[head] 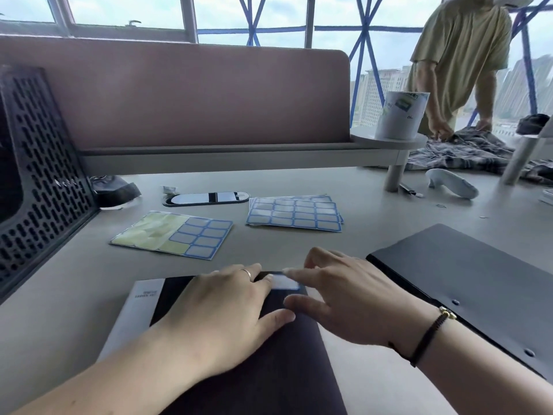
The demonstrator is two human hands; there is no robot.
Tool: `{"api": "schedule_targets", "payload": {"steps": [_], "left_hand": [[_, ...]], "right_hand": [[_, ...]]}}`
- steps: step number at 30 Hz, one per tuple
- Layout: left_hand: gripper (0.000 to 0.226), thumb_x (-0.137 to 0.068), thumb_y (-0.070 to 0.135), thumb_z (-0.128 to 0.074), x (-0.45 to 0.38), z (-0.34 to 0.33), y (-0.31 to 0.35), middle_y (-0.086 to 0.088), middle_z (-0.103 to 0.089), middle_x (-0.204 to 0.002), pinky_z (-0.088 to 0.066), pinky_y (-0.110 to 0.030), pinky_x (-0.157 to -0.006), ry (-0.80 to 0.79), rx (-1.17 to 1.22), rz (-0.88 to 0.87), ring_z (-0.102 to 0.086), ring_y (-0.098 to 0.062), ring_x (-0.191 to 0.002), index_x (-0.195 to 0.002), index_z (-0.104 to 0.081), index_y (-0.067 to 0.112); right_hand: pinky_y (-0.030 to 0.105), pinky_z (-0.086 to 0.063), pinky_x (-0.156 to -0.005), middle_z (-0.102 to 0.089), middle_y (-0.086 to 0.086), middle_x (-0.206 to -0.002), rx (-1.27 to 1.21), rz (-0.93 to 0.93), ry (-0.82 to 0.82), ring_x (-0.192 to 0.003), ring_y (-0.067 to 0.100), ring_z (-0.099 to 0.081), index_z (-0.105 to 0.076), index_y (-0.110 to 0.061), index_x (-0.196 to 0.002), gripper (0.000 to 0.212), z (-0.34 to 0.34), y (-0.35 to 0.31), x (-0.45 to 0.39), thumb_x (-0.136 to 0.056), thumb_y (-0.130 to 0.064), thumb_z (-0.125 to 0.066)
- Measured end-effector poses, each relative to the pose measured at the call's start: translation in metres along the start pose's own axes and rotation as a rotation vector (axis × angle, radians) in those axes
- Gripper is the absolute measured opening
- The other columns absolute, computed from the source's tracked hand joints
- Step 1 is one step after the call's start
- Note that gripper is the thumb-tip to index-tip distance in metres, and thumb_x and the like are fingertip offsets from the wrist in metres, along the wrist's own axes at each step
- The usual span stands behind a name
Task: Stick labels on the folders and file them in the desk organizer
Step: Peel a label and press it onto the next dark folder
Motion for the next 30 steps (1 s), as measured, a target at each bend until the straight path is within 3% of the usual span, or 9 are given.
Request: {"api": "schedule_targets", "payload": {"steps": [6,10,12,15,18,21,25,27,30], "left_hand": [[0.096,-0.073,0.085,0.006,-0.001,-0.002,-0.005,0.01,-0.043,-0.152,-0.045,-0.035,-0.103,0.034,-0.012,-0.014,-0.044,-0.012,-0.136,-0.142,-0.042,0.038],[0.096,-0.074,0.083,0.004,-0.004,-0.003,-0.007,0.009,-0.048,-0.149,-0.048,-0.035,-0.1,0.045,-0.027,-0.01,-0.048,-0.011,-0.134,-0.133,-0.055,0.035],[0.086,-0.079,0.081,-0.004,-0.004,-0.002,-0.008,0.01,-0.061,-0.135,-0.053,-0.037,-0.091,0.074,-0.023,-0.021,-0.058,-0.012,-0.122,-0.122,-0.062,0.036],[0.058,-0.087,0.077,-0.025,-0.003,-0.002,-0.009,0.012,-0.073,-0.106,-0.059,-0.04,-0.065,0.182,-0.009,-0.053,-0.071,-0.012,-0.096,-0.104,-0.068,0.042],[0.046,-0.088,0.073,-0.036,-0.003,-0.003,-0.006,0.013,-0.074,-0.098,-0.059,-0.037,-0.051,0.207,-0.02,-0.071,-0.072,-0.011,-0.086,-0.099,-0.071,0.045],[0.054,-0.088,0.074,-0.032,-0.004,-0.003,-0.005,0.01,-0.075,-0.101,-0.06,-0.038,-0.056,0.195,0.002,-0.069,-0.073,-0.013,-0.09,-0.101,-0.074,0.042],[0.083,-0.077,0.078,-0.005,-0.004,0.0,-0.007,0.013,-0.062,-0.133,-0.053,-0.036,-0.091,0.081,0.074,0.024,-0.059,-0.01,-0.122,-0.117,-0.067,0.04],[0.088,-0.074,0.078,-0.002,-0.005,0.002,-0.007,0.013,-0.066,-0.123,-0.052,-0.034,-0.09,0.115,0.064,0.032,-0.061,-0.009,-0.115,-0.113,-0.068,0.035],[0.072,-0.08,0.078,-0.018,-0.005,-0.003,-0.012,0.015,-0.071,-0.105,-0.055,-0.035,-0.076,0.144,0.067,0.065,-0.067,-0.009,-0.098,-0.102,-0.069,0.032]], "right_hand": [[0.035,-0.045,-0.077,-0.046,-0.01,-0.1,-0.047,0.035,-0.122,-0.085,0.014,-0.05,-0.055,-0.04,-0.124,0.035,0.005,-0.005,0.003,-0.099,-0.058,-0.038],[0.033,-0.044,-0.073,-0.05,-0.011,-0.091,0.003,0.03,-0.13,-0.077,0.009,-0.043,-0.063,-0.039,-0.111,0.036,0.009,0.002,0.004,-0.096,-0.063,-0.041],[0.032,-0.045,-0.073,-0.051,-0.012,-0.089,0.018,0.001,-0.117,-0.078,0.01,-0.045,-0.067,-0.038,-0.108,0.04,0.01,0.006,0.004,-0.094,-0.065,-0.042],[0.032,-0.046,-0.075,-0.053,-0.012,-0.091,0.012,-0.011,-0.06,-0.083,0.011,-0.053,-0.067,-0.037,-0.113,0.042,0.011,0.007,0.003,-0.094,-0.064,-0.043],[0.036,-0.048,-0.076,-0.053,-0.009,-0.095,0.01,0.023,-0.03,-0.089,0.014,-0.057,-0.06,-0.036,-0.124,0.045,0.007,0.001,0.002,-0.094,-0.064,-0.041],[0.034,-0.046,-0.074,-0.051,-0.009,-0.096,0.013,0.036,-0.057,-0.082,0.013,-0.051,-0.053,-0.045,-0.131,0.041,0.003,-0.001,0.002,-0.096,-0.062,-0.04],[0.03,-0.038,-0.07,-0.049,-0.012,-0.095,-0.038,-0.015,-0.105,-0.077,0.008,-0.042,-0.055,-0.051,-0.131,0.04,0.004,0.006,0.002,-0.094,-0.063,-0.045],[0.03,-0.041,-0.073,-0.052,-0.014,-0.097,-0.042,-0.042,-0.105,-0.084,0.009,-0.05,-0.061,-0.051,-0.125,0.038,0.007,0.012,0.003,-0.092,-0.065,-0.047],[0.032,-0.047,-0.08,-0.053,-0.014,-0.099,-0.059,-0.061,-0.061,-0.09,0.01,-0.056,-0.066,-0.046,-0.118,0.04,0.008,0.015,0.003,-0.091,-0.067,-0.045]]}}
Point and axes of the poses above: each hand's wrist, its own x-axis away from the middle knuckle, its own z-axis out of the back of the hand, y = z × x, the point moved 4 cm from there along -x, towards the middle knuckle
